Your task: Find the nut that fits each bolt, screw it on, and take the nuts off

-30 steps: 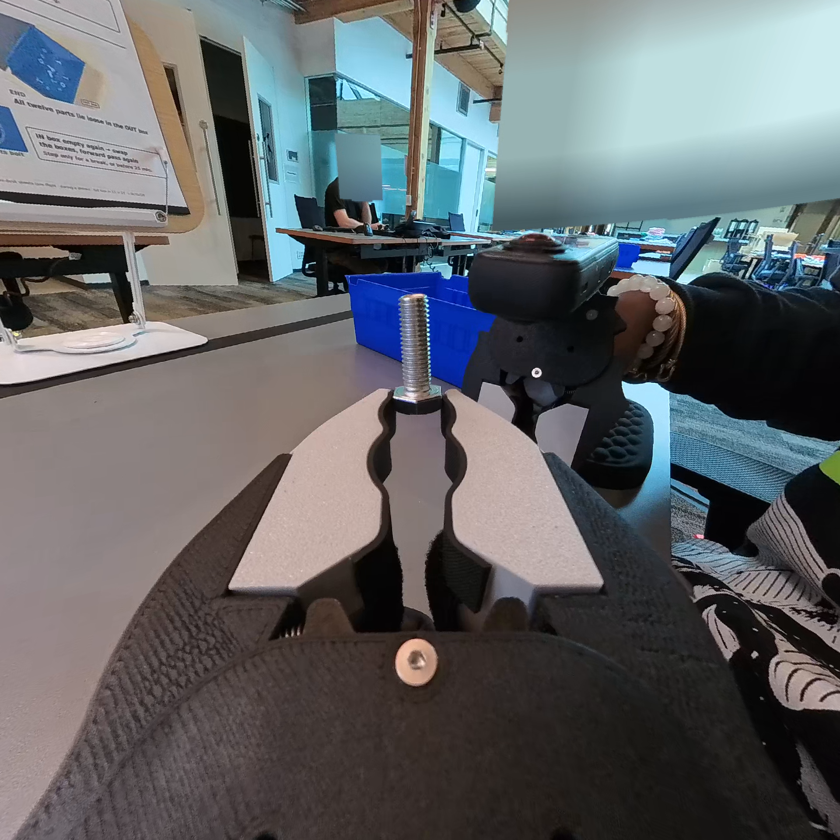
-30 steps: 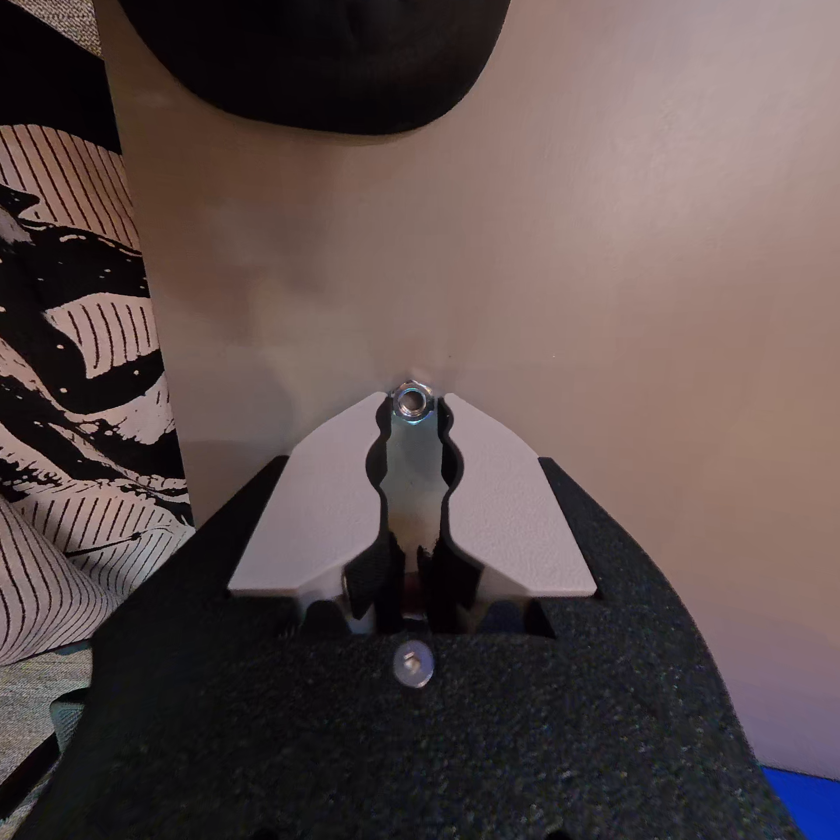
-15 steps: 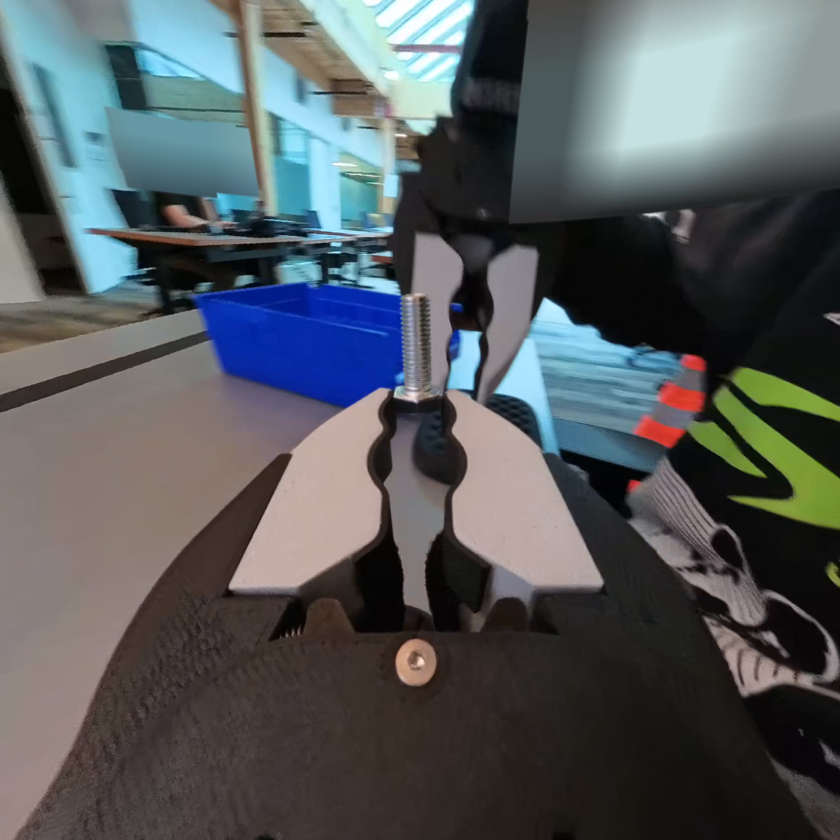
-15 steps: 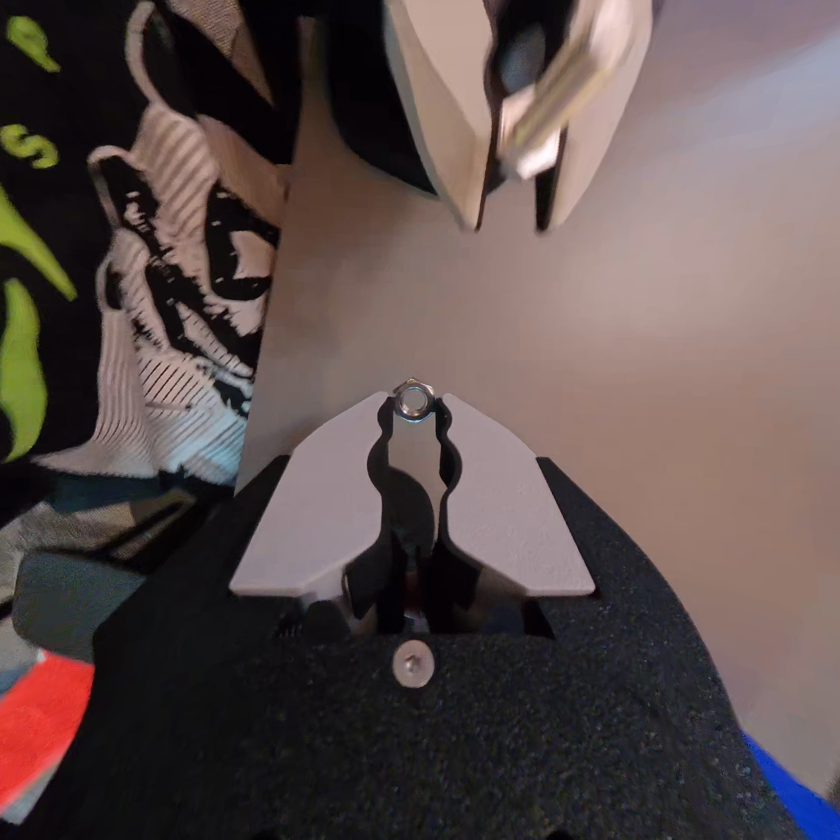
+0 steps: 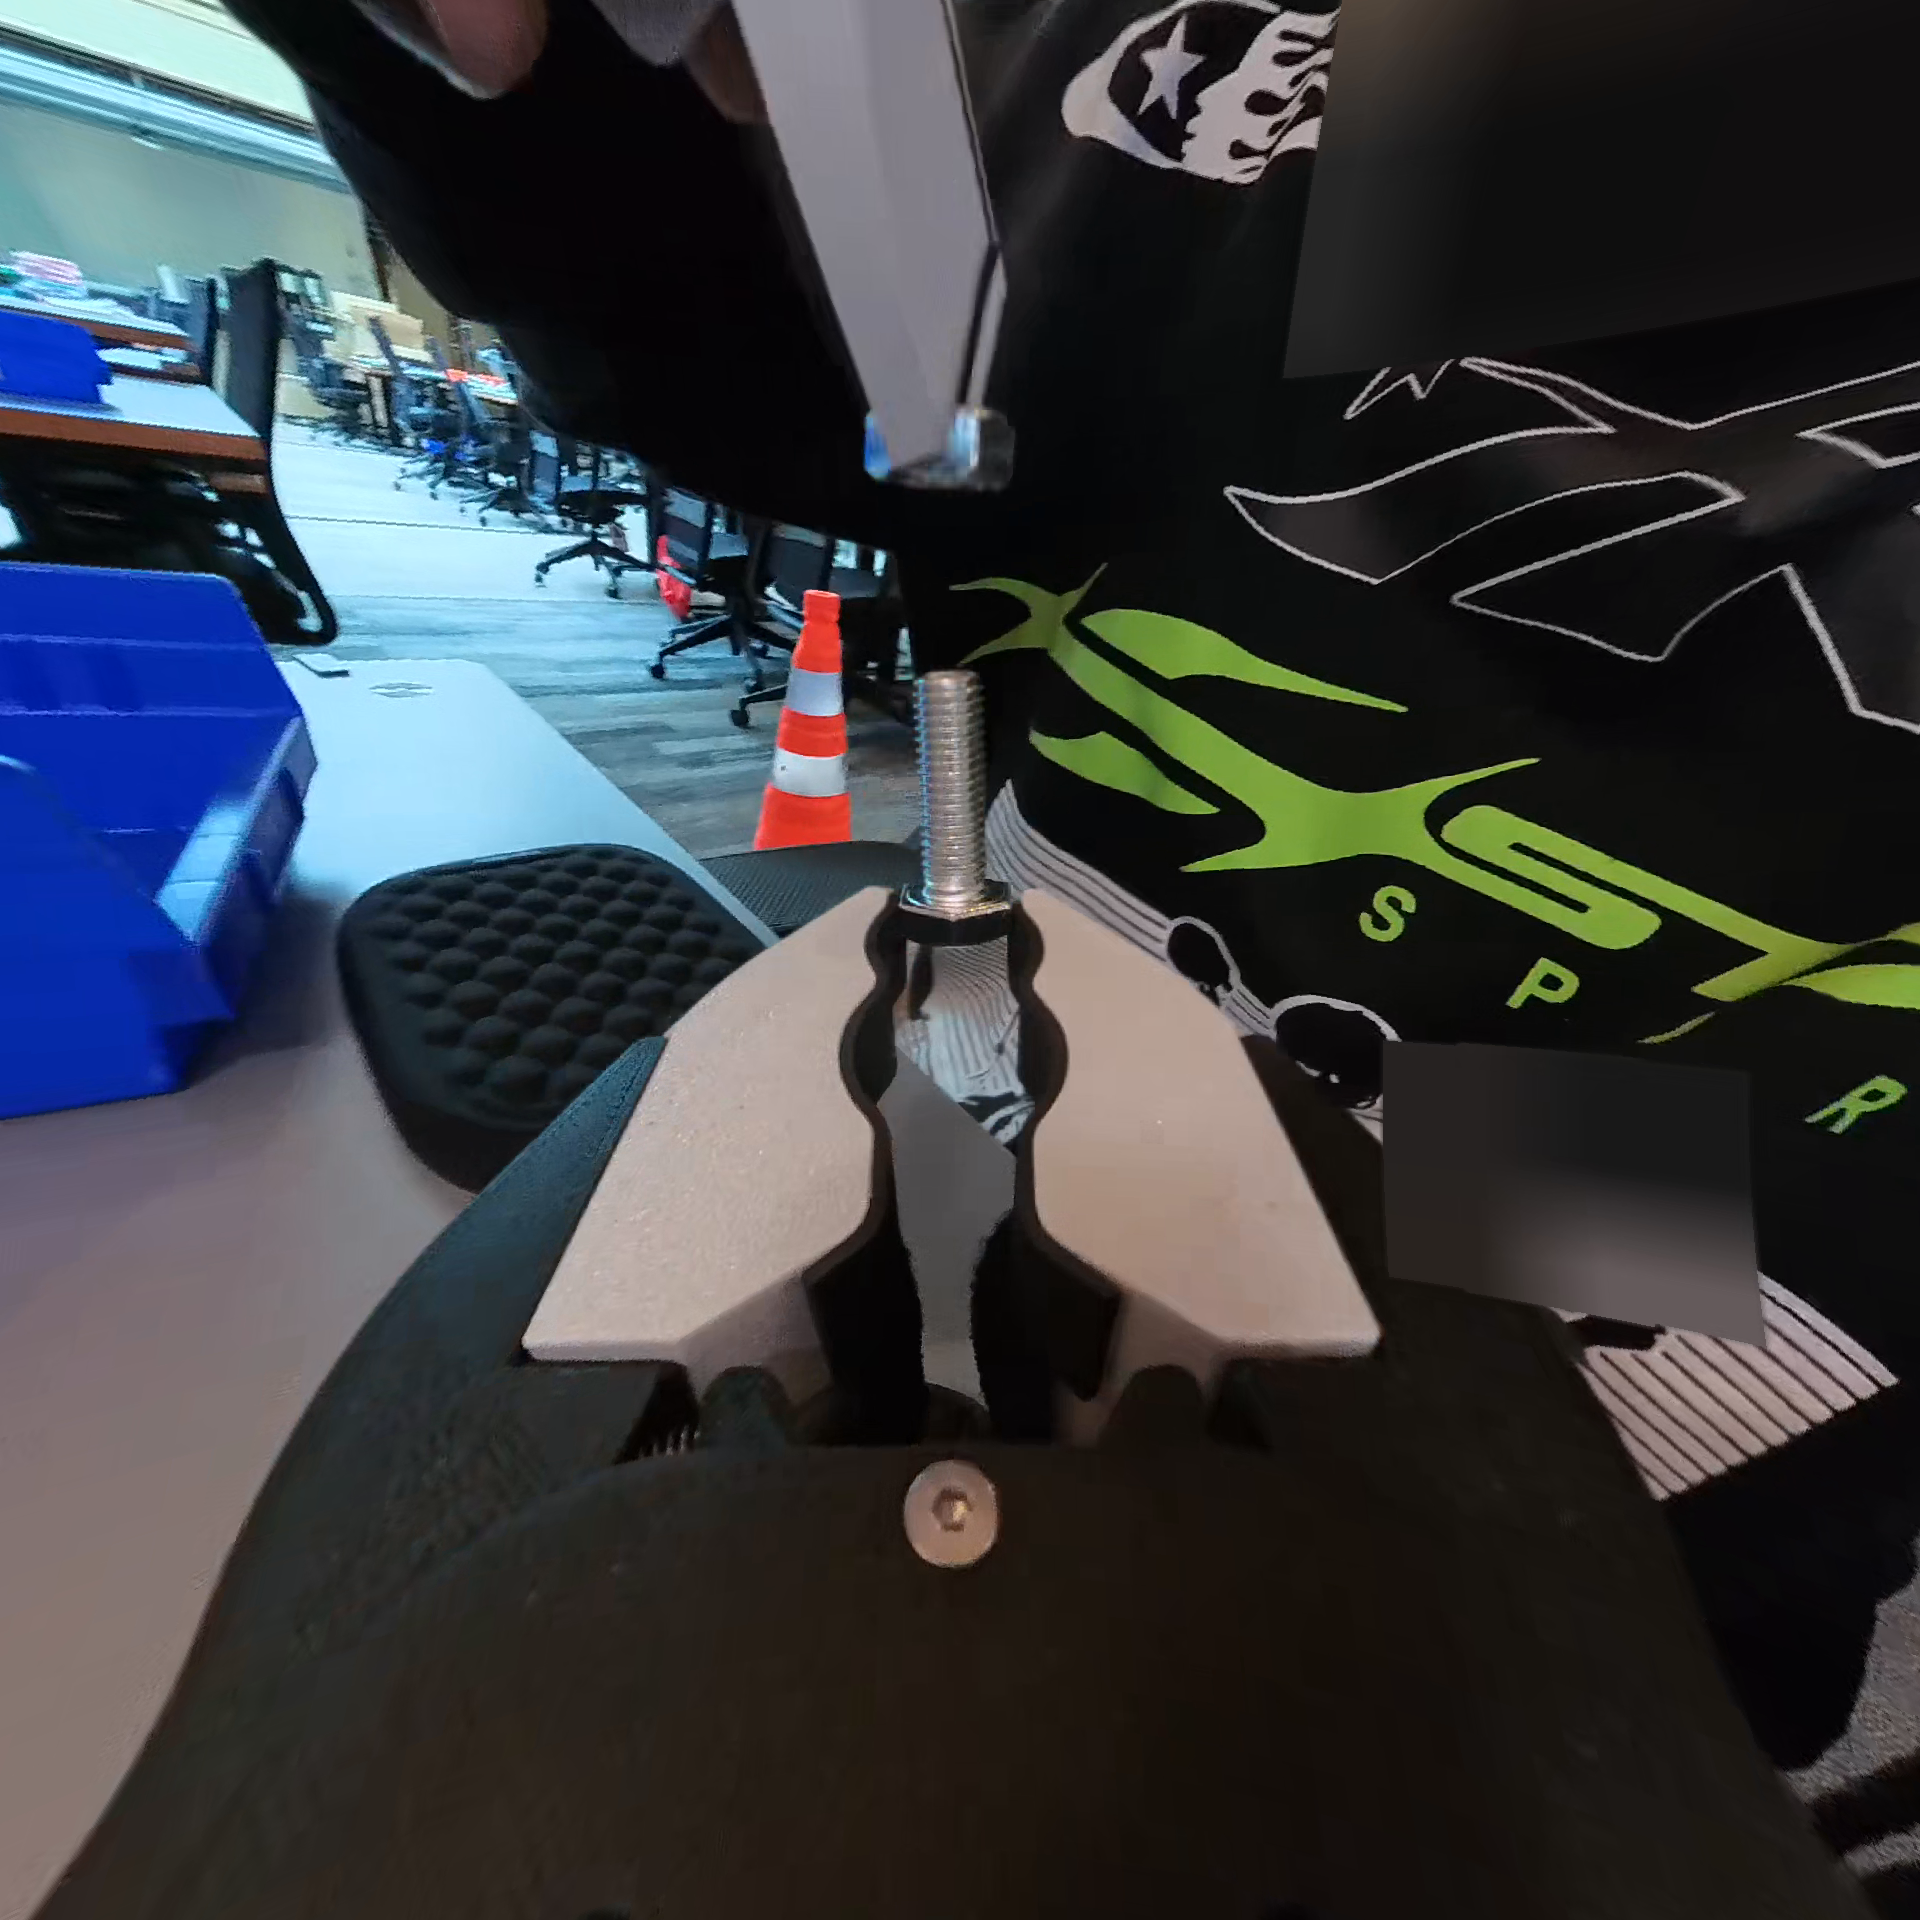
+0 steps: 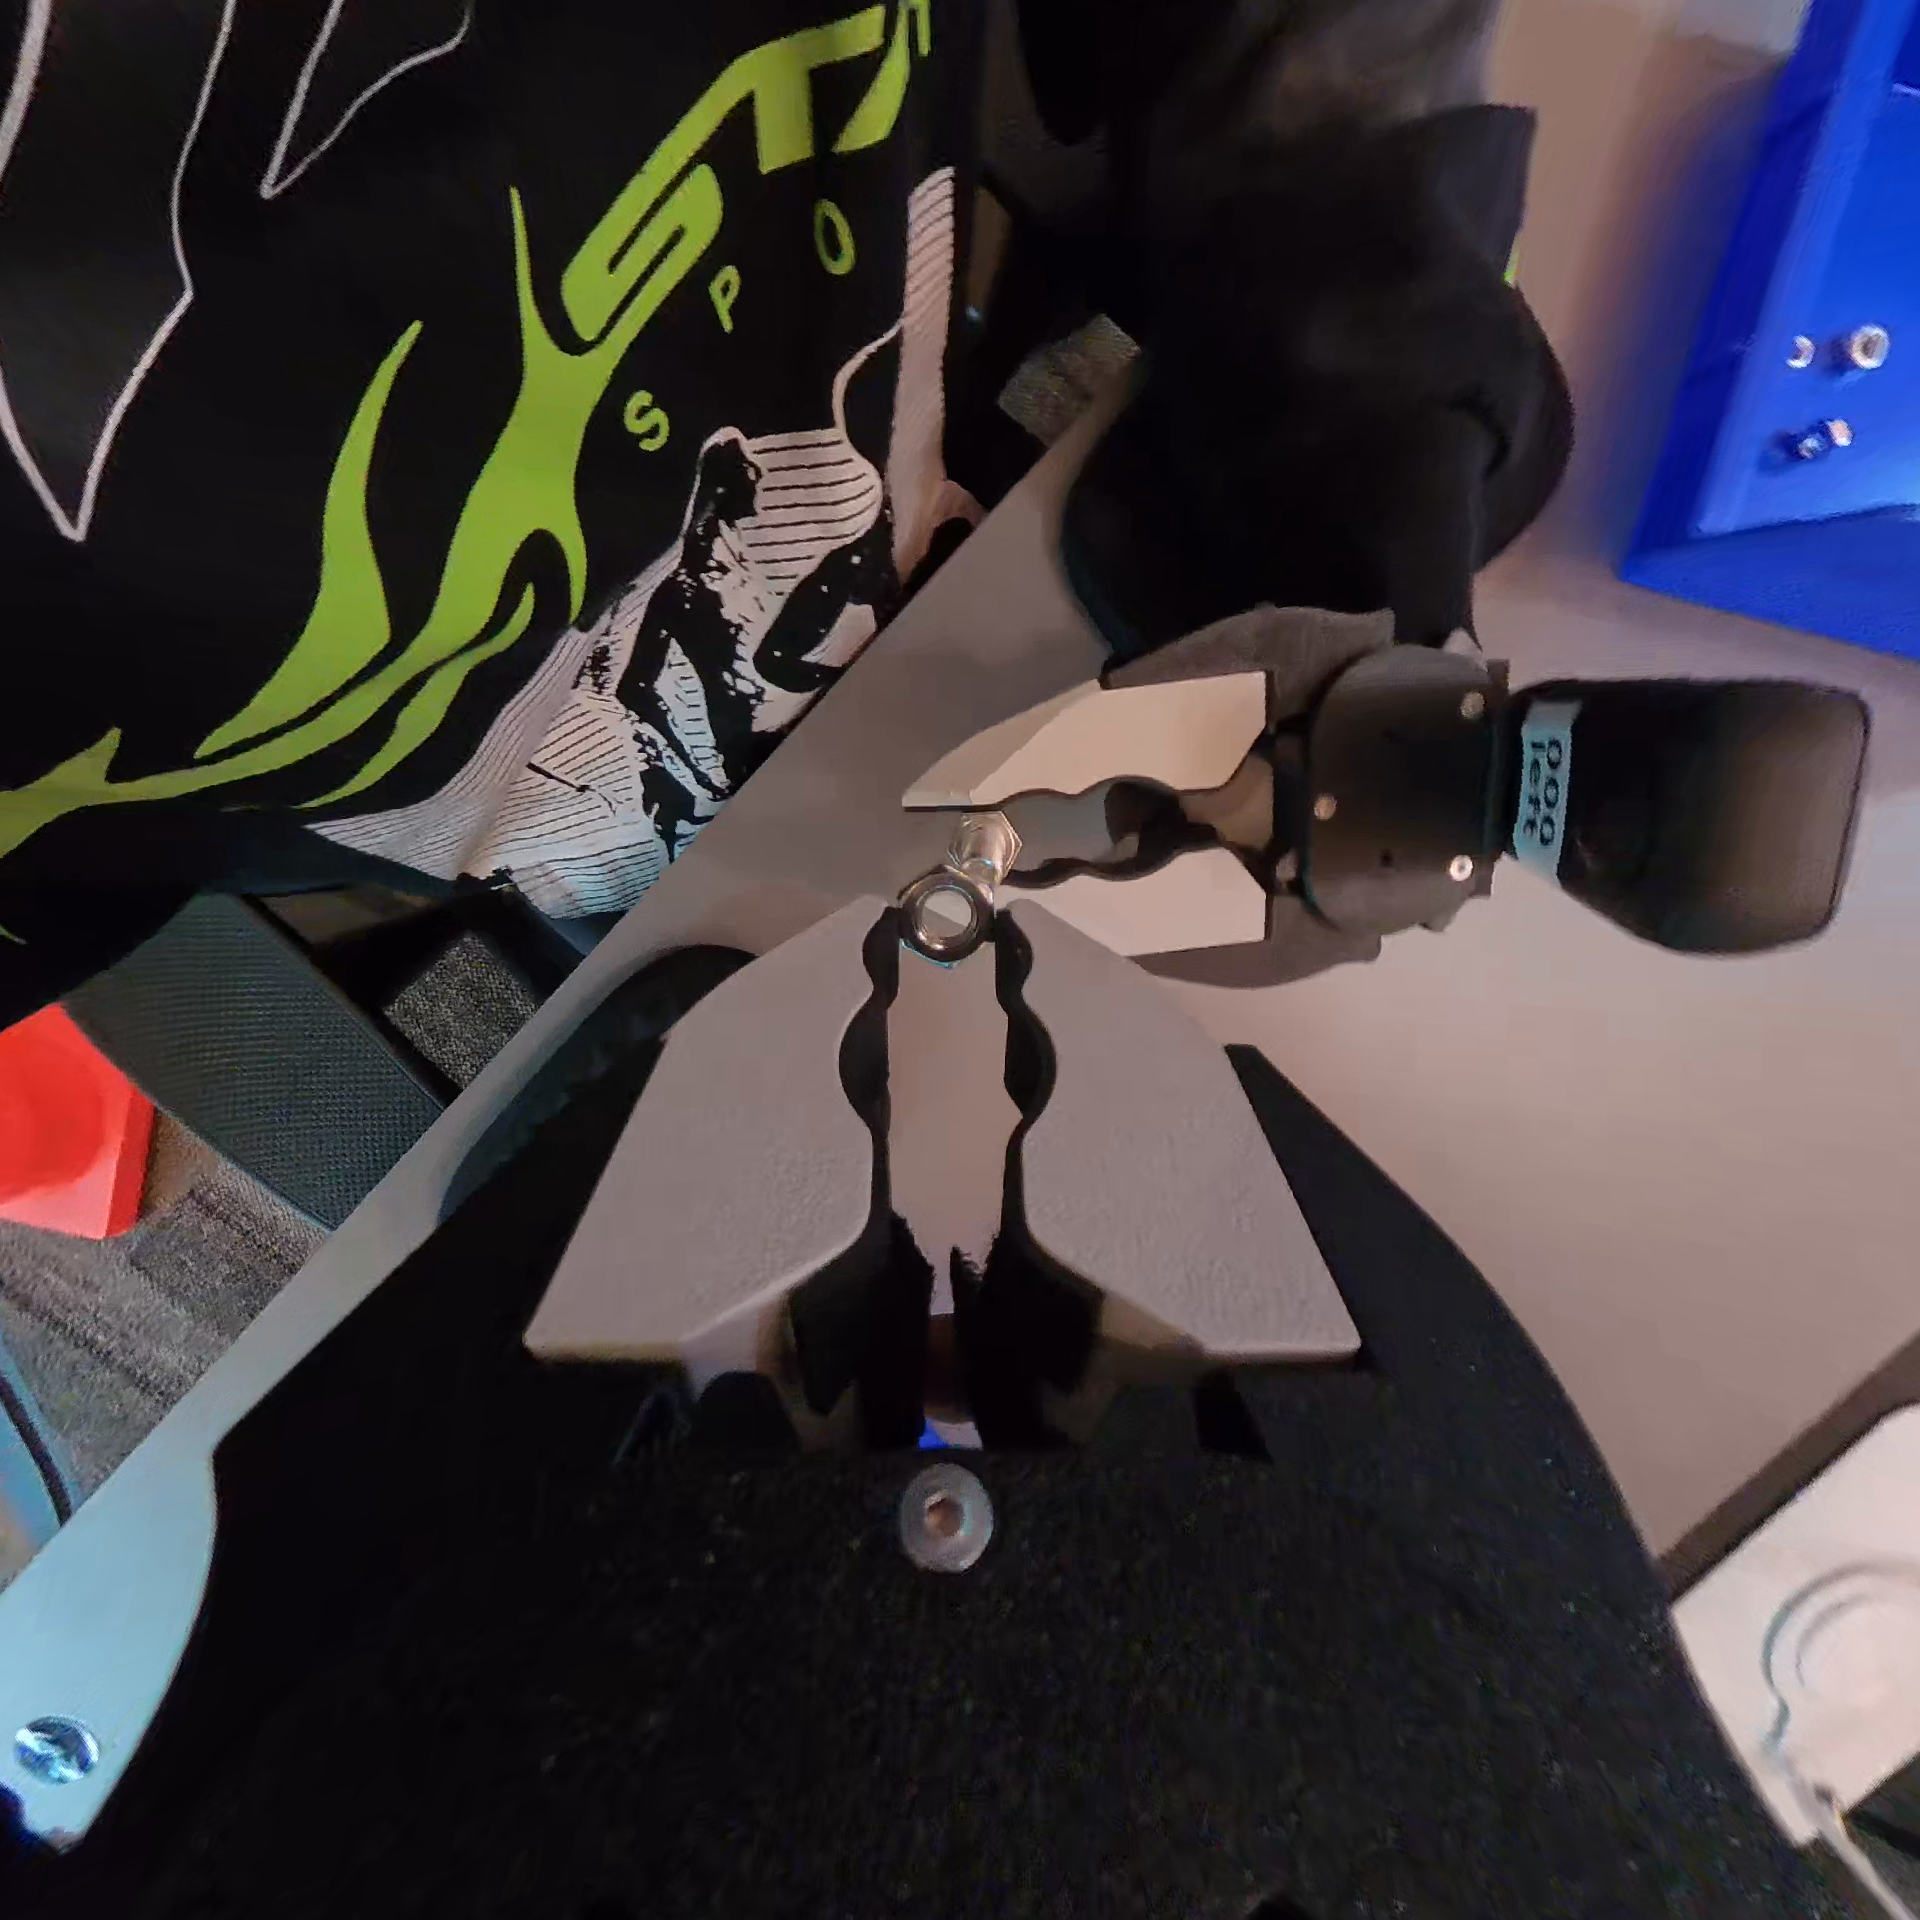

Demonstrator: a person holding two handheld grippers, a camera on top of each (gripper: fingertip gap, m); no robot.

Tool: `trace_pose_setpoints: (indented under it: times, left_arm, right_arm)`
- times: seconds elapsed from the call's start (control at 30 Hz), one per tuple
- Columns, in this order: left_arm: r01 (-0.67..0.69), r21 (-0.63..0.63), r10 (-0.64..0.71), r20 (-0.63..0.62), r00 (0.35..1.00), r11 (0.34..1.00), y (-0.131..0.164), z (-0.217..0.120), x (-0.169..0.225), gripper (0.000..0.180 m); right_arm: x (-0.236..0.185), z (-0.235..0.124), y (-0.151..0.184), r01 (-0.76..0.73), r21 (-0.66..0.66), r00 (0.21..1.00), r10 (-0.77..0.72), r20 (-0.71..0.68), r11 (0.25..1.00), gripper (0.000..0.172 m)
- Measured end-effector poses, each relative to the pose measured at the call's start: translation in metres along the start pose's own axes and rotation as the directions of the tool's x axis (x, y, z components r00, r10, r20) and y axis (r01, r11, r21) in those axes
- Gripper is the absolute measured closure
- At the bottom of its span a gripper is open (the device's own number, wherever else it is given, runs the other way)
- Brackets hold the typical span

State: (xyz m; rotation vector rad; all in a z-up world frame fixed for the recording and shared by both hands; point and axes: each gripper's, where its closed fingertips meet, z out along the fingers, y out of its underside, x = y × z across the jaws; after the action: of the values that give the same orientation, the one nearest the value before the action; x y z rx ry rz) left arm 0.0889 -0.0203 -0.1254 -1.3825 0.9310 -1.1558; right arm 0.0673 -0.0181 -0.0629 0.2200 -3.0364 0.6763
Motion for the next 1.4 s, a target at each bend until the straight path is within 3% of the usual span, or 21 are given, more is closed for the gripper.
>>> trace_pose_setpoints:
  times: [0.37,0.77,0.9,1.07,1.27,1.4]
  left_arm:
    - [0.019,0.028,-0.018,-0.042,0.999,0.999,0.004,-0.004,0.000,0.162]
    - [-0.013,0.029,0.013,-0.005,1.000,0.999,0.001,-0.016,0.000,0.162]
    - [-0.040,0.010,0.039,0.097,0.995,0.999,-0.001,-0.019,-0.011,0.162]
    - [-0.031,-0.038,0.041,0.319,0.947,0.999,-0.001,-0.025,-0.036,0.162]
    - [-0.021,-0.039,0.039,0.540,0.841,0.999,-0.002,-0.034,-0.058,0.162]
    - [-0.023,-0.115,0.096,0.683,0.724,0.993,0.001,-0.037,-0.072,0.162]
  right_arm:
    - [0.003,0.025,0.003,0.089,0.012,0.994,-0.089,0.062,0.996,0.154]
    - [0.006,0.027,0.004,0.066,0.012,0.995,-0.067,0.070,0.998,0.154]
    - [0.010,0.025,0.010,-0.013,-0.018,0.998,0.014,0.061,1.000,0.154]
    - [0.020,0.021,0.031,-0.142,-0.117,0.990,0.143,0.002,0.983,0.154]
    - [0.031,0.013,0.046,-0.294,-0.143,0.955,0.285,-0.077,0.945,0.154]
    - [0.032,0.012,0.057,-0.367,-0.210,0.930,0.354,-0.099,0.906,0.154]
